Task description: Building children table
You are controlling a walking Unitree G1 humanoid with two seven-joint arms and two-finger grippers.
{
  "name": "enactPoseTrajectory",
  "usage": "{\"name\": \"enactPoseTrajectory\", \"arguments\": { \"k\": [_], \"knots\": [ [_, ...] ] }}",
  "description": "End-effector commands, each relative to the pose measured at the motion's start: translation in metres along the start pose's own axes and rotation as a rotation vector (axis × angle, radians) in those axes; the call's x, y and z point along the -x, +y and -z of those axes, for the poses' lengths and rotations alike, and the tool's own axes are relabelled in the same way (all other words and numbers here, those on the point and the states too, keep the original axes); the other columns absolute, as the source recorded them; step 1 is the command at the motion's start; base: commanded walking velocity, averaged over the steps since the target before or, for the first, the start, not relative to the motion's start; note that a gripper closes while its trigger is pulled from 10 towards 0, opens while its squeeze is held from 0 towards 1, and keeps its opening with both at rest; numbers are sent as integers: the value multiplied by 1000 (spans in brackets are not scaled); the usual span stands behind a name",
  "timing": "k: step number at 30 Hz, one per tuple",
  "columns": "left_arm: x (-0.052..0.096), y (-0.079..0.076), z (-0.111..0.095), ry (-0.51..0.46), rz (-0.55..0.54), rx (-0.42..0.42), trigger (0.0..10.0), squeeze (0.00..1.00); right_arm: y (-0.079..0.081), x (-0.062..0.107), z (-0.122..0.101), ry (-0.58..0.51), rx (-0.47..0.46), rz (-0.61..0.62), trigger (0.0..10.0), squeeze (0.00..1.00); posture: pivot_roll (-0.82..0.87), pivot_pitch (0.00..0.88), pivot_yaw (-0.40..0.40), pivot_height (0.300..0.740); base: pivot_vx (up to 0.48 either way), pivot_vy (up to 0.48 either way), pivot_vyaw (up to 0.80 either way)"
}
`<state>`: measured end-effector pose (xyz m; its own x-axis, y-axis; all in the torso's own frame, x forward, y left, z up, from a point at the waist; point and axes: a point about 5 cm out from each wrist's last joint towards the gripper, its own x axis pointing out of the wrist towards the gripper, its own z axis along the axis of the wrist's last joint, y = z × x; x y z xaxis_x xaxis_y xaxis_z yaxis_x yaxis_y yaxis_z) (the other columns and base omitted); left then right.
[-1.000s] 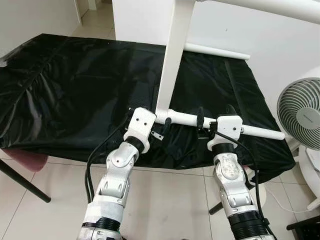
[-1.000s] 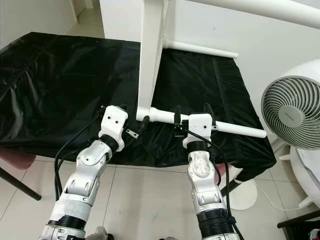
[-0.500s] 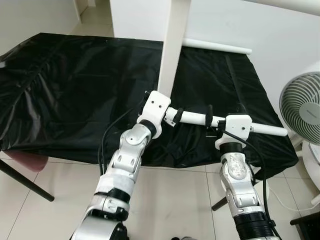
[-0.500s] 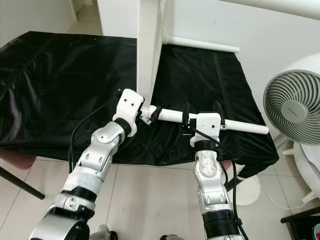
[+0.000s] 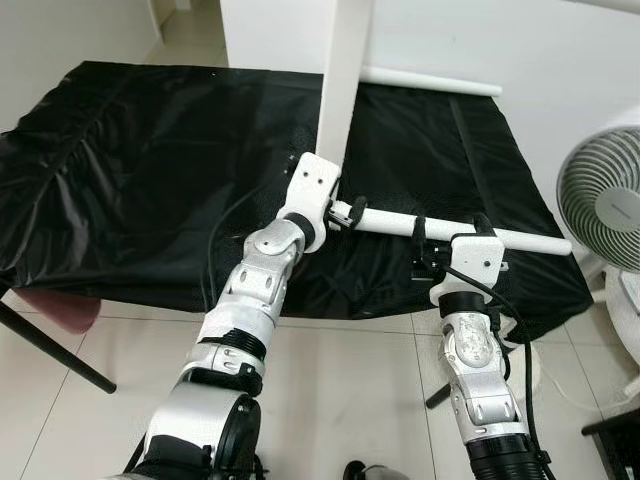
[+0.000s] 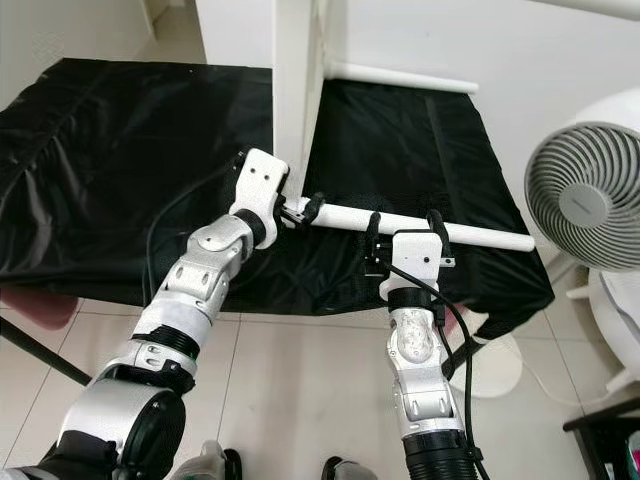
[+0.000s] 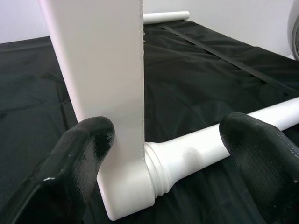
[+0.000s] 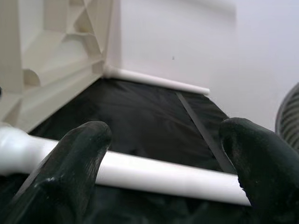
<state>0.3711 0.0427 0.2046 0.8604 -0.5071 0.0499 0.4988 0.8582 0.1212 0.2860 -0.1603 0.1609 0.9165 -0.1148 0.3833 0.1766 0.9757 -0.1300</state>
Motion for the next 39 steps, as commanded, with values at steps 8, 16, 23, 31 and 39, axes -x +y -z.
{"name": "enactPoseTrajectory", "arguments": {
  "k": [8, 16, 23, 31, 39],
  "knots": [
    [4, 8, 0, -21, -212, 0, 10000, 0, 0, 1, 0, 8, 7, 1, 10000, 0, 58, 140, 18, 740, 0, 0, 0],
    [12, 5, -8, -80, -167, -3, 10000, 0, 1, 3, 1, 17, 8, -1, 10000, 0, 63, 153, 20, 740, 0, 0, 0],
    [23, -5, -9, -143, -68, -30, 10000, 0, 0, 4, 1, 21, 11, 2, 10000, 0, 66, 156, 19, 740, 0, 0, 0],
    [24, -6, -8, -144, -52, -50, 10000, 0, 0, 3, 1, 22, 9, 3, 10000, 0, 73, 163, 18, 740, 0, 0, 0],
    [35, -6, -2, -146, 11, -88, 10000, 0, -1, 4, 1, 26, 11, 6, 10000, 0, 74, 167, 18, 740, 0, 0, 0]
  ]
}}
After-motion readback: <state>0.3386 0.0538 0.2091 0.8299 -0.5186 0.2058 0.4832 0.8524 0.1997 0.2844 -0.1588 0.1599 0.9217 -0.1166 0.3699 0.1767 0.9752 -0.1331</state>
